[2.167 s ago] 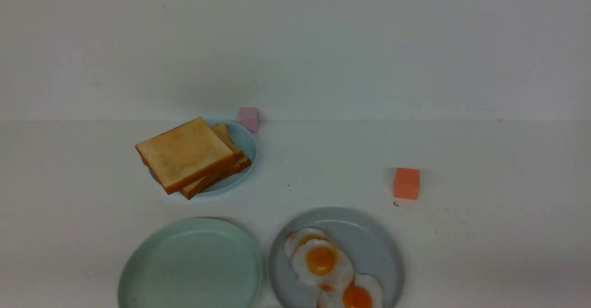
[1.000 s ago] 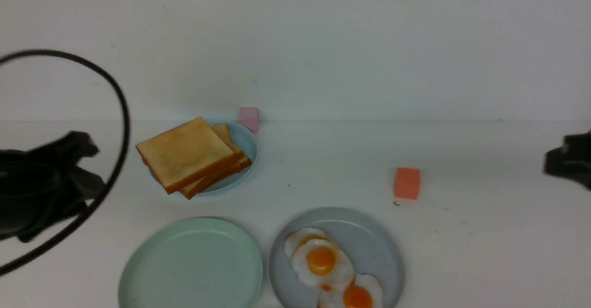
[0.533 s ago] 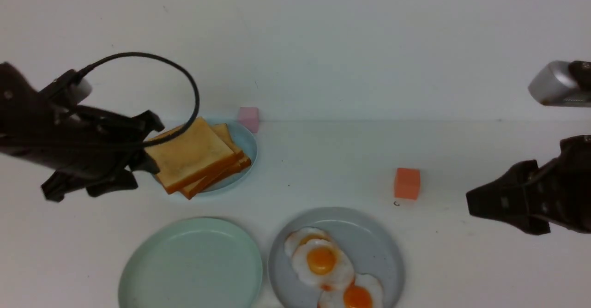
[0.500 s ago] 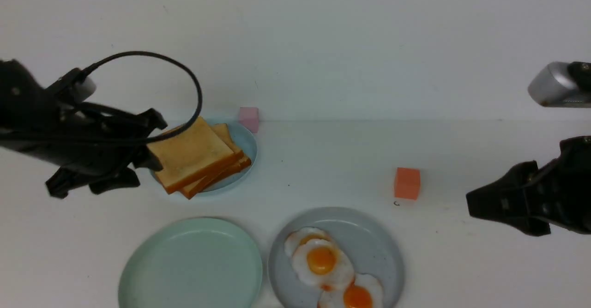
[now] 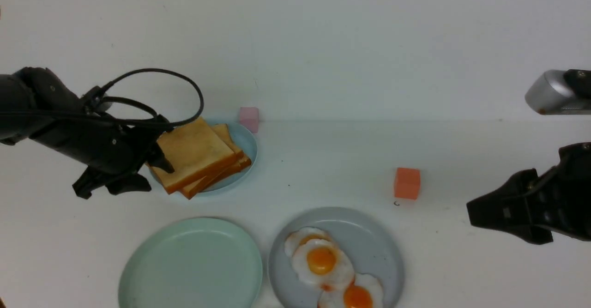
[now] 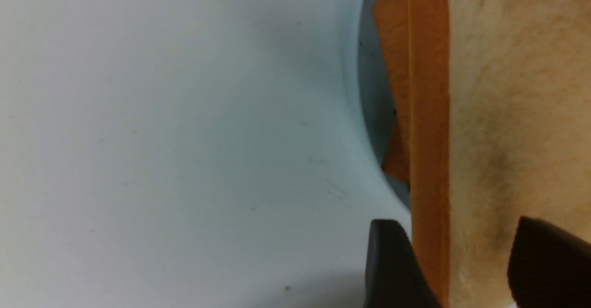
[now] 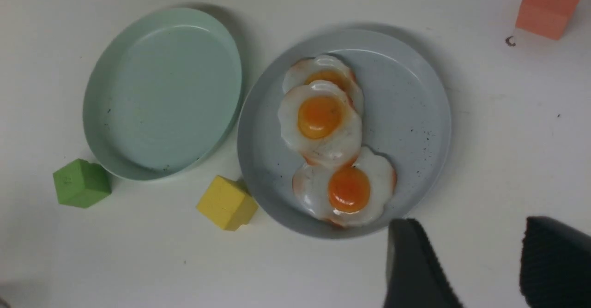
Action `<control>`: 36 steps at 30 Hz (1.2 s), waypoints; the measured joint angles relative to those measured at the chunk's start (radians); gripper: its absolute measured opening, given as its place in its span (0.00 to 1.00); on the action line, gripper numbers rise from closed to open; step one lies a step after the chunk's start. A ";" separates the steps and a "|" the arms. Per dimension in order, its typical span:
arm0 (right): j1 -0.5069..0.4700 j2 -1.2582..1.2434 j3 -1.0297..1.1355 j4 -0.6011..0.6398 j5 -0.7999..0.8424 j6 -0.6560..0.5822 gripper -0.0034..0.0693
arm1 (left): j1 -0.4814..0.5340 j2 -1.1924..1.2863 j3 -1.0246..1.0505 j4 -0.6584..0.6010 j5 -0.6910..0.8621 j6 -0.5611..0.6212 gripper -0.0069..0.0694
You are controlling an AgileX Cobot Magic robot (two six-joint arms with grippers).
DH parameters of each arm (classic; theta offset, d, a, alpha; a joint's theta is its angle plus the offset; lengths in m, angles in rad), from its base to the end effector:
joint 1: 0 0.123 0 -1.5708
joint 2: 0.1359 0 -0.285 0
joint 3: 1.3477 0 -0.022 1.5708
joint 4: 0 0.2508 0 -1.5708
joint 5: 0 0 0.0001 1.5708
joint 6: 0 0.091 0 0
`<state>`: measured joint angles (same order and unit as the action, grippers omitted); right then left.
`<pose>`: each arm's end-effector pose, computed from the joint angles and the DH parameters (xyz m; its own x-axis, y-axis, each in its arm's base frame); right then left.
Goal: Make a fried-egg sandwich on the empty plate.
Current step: Use the left arm to grab a slice of bread, then use the left arm to put a slice of bread into the empty plate in the middle
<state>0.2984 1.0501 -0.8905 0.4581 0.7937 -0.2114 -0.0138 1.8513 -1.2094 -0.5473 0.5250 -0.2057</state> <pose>0.1866 0.0875 0.3282 -0.7473 -0.1095 -0.6554 -0.3988 0.8629 0.3105 0.3860 -0.0291 0.1956 -0.7505 -0.6049 -0.2661 -0.4245 0.7499 -0.5074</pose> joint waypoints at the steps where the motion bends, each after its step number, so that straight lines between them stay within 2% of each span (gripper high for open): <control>1: 0.000 0.000 0.000 0.000 0.001 0.000 0.52 | 0.000 0.006 0.000 -0.020 -0.006 0.027 0.57; 8: 0.000 0.000 0.000 0.000 0.004 0.000 0.53 | 0.000 0.014 -0.002 -0.092 -0.052 0.125 0.53; 12: 0.000 0.000 0.000 0.000 0.012 0.000 0.53 | 0.000 0.014 -0.003 -0.096 -0.070 0.158 0.38; 13: 0.000 0.000 0.000 0.000 0.012 0.000 0.53 | 0.000 0.014 -0.003 -0.096 -0.071 0.158 0.37; 15: 0.000 0.000 0.000 0.001 0.019 0.000 0.53 | 0.000 0.014 -0.003 -0.091 -0.074 0.162 0.25; 16: 0.000 0.000 0.000 0.001 0.018 0.000 0.53 | 0.000 0.014 -0.003 -0.090 -0.074 0.162 0.24; 18: 0.000 0.000 0.000 0.001 0.028 0.000 0.53 | 0.000 0.015 -0.003 -0.078 -0.076 0.163 0.13; 20: 0.000 0.000 0.000 0.000 0.034 0.000 0.53 | 0.000 0.015 -0.003 -0.066 -0.075 0.165 0.10; 25: 0.000 0.000 0.000 0.000 0.035 0.000 0.53 | 0.000 -0.003 -0.003 -0.054 -0.046 0.174 0.10; 31: 0.000 0.000 -0.001 0.000 0.038 0.000 0.53 | 0.000 -0.159 0.010 -0.045 0.056 0.276 0.10; 36: 0.000 0.000 -0.001 0.000 0.057 0.000 0.53 | 0.000 -0.324 0.151 -0.058 0.097 0.331 0.10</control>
<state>0.2984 1.0501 -0.8915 0.4584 0.8511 -0.2114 -0.0138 1.5277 -1.0588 -0.6058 0.6222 0.1255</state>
